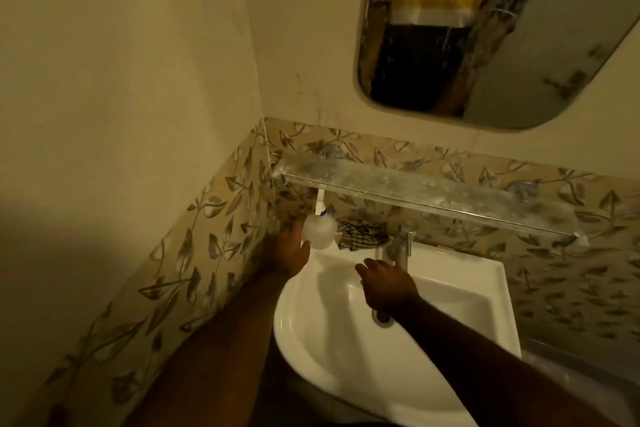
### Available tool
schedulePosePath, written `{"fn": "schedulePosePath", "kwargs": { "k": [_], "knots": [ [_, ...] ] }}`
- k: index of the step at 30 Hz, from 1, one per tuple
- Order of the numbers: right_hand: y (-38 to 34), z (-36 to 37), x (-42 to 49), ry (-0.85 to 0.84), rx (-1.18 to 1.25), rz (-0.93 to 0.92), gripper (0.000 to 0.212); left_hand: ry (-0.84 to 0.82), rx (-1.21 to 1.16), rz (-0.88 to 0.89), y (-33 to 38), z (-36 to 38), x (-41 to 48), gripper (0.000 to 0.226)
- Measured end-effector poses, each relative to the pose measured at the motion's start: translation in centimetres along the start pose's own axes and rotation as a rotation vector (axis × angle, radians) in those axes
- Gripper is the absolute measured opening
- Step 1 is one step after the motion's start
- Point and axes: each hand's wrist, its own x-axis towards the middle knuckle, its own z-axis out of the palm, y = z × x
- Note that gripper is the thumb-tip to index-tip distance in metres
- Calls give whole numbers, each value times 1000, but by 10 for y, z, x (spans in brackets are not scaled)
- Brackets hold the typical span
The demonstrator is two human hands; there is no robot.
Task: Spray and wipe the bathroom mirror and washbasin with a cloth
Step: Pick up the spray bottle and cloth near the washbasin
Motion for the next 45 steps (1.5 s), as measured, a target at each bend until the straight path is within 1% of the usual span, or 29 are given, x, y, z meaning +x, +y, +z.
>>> {"fn": "schedulePosePath", "kwargs": {
  "k": [1,4,6,8,10,12,14,17,20,23,26,28,29,31,32,33,35,37,38,41,42,44,45],
  "knots": [
    [1,2,4,-38,-6,6,36,-45,-31,-3,0,2,8,57],
    [6,3,17,-73,15,43,37,-113,-119,-41,7,-1,28,70],
    [9,6,32,-107,62,65,42,-126,-158,-76,8,2,42,77],
    [10,6,48,-136,150,99,51,-124,-200,-63,7,3,54,81],
    [9,5,64,-147,279,124,56,-155,-258,-68,6,6,68,82],
    [9,6,80,-136,394,168,53,-190,-311,-88,7,7,80,85],
    [13,12,97,-122,434,217,49,-217,-332,-83,6,10,89,88],
    [19,25,114,-158,524,233,40,-271,-307,-52,7,13,96,84],
    [27,35,125,-117,558,312,44,-276,-267,-55,12,15,104,74],
    [32,35,135,-94,512,319,50,-250,-305,-68,16,20,107,70],
    [36,38,142,-37,465,301,48,-248,-358,-99,15,27,104,81],
    [36,40,143,-79,288,248,46,-246,-384,-122,15,31,101,87],
    [35,41,142,-86,181,203,51,-238,-402,-141,16,33,100,87],
    [31,48,137,-48,49,171,62,-205,-455,-163,18,33,100,85],
    [28,48,135,-32,53,172,63,-188,-468,-170,19,33,100,83],
    [27,50,135,-10,37,155,62,-174,-469,-174,19,33,102,81],
    [30,59,138,107,22,138,58,-160,-440,-175,21,33,104,70],
    [32,53,139,143,143,123,54,-136,-402,-178,24,31,103,62],
    [31,48,137,154,229,145,50,-115,-390,-177,26,30,101,60],
    [24,39,125,176,508,336,40,-94,-383,-194,30,25,93,61],
    [21,39,118,176,648,400,36,-98,-393,-210,29,24,91,62],
    [11,40,107,197,1066,518,23,-96,-415,-229,27,21,85,66],
    [7,40,103,241,1269,585,19,-88,-423,-228,26,19,81,66]
  ]
}}
